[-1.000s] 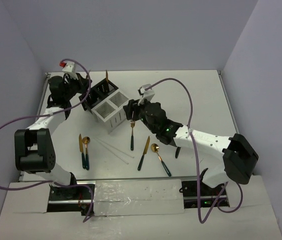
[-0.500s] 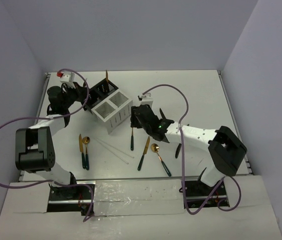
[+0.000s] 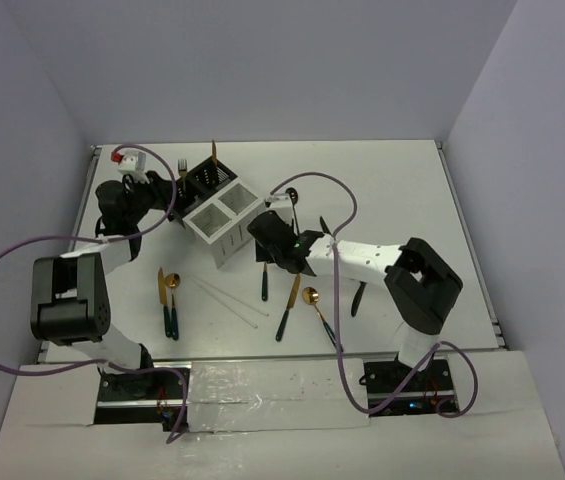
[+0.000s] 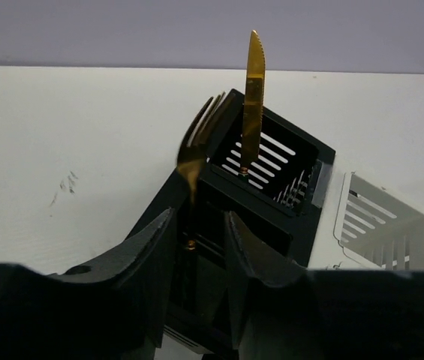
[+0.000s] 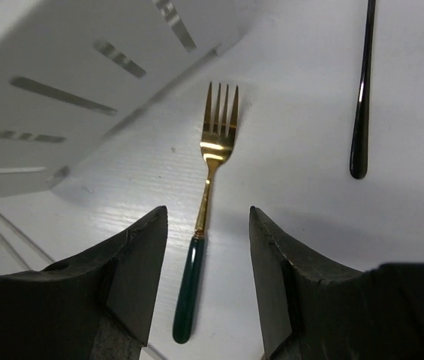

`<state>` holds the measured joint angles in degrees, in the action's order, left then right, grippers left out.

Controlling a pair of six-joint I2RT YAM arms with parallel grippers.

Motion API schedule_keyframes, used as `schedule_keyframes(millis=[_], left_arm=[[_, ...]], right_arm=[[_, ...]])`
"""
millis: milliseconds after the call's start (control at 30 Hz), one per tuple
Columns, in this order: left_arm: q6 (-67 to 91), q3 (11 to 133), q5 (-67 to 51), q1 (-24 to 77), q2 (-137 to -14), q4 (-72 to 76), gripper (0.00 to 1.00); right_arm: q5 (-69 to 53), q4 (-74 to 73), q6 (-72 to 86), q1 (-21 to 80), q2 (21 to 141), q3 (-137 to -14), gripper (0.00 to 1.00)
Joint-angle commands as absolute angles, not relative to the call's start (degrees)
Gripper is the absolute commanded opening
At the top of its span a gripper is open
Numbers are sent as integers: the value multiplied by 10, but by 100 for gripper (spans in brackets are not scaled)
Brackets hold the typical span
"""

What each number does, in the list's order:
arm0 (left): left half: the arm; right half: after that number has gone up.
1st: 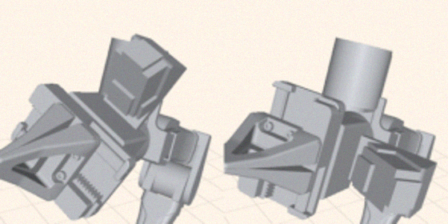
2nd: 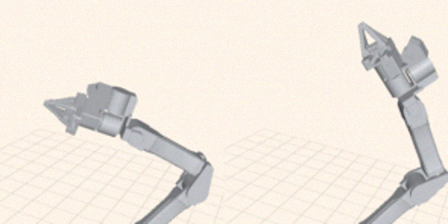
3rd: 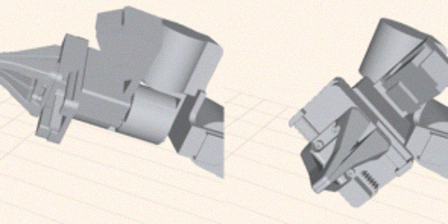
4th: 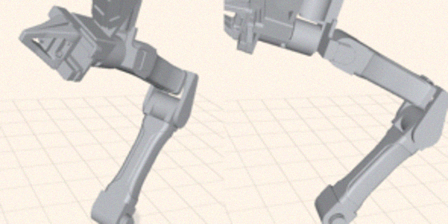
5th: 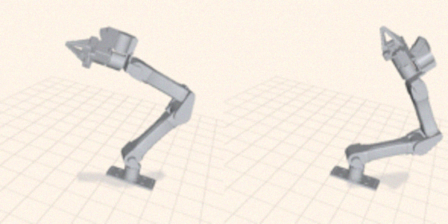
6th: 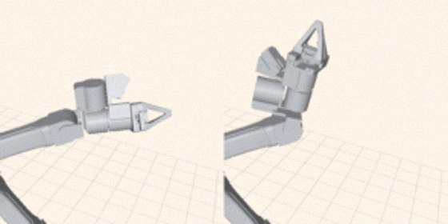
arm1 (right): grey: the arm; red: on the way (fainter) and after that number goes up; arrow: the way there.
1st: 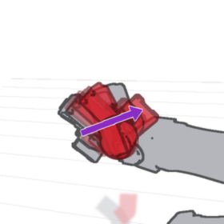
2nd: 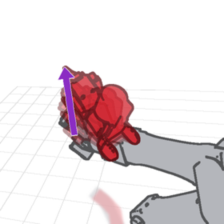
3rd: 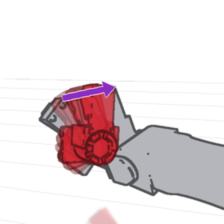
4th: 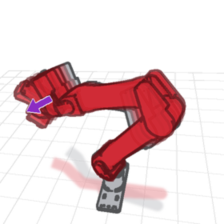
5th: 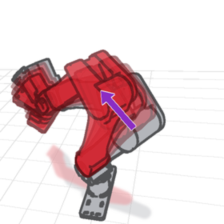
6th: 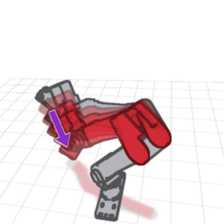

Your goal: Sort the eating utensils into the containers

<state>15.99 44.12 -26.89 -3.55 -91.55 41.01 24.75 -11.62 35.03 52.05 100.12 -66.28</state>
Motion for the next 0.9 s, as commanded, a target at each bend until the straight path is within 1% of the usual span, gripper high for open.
schedule_keyframes(millis=[0, 33, 133, 233, 433, 633, 733, 800, 867], left_arm=[[163, 440, -238, -39, -868, 435, 44], [163, 441, -232, -39, -863, 425, 49], [161, 443, -215, -40, -841, 405, 59], [159, 440, -205, -40, -815, 389, 62], [150, 463, -205, -40, -747, 291, 62], [126, 468, -185, -40, -672, 206, 62], [114, 464, -183, -40, -641, 182, 64], [110, 475, -187, -40, -629, 159, 64], [112, 489, -196, -40, -628, 116, 63]], right_arm=[[254, -173, 372, 533, 1019, -695, 55], [248, -178, 373, 533, 1020, -696, 54], [237, -184, 374, 536, 1025, -694, 54], [229, -185, 374, 538, 1033, -693, 54], [181, -182, 379, 543, 1063, -695, 53], [184, -201, 388, 543, 1096, -714, 52], [185, -214, 391, 545, 1108, -717, 48], [189, -219, 398, 547, 1113, -715, 48], [183, -211, 402, 547, 1108, -701, 41]])
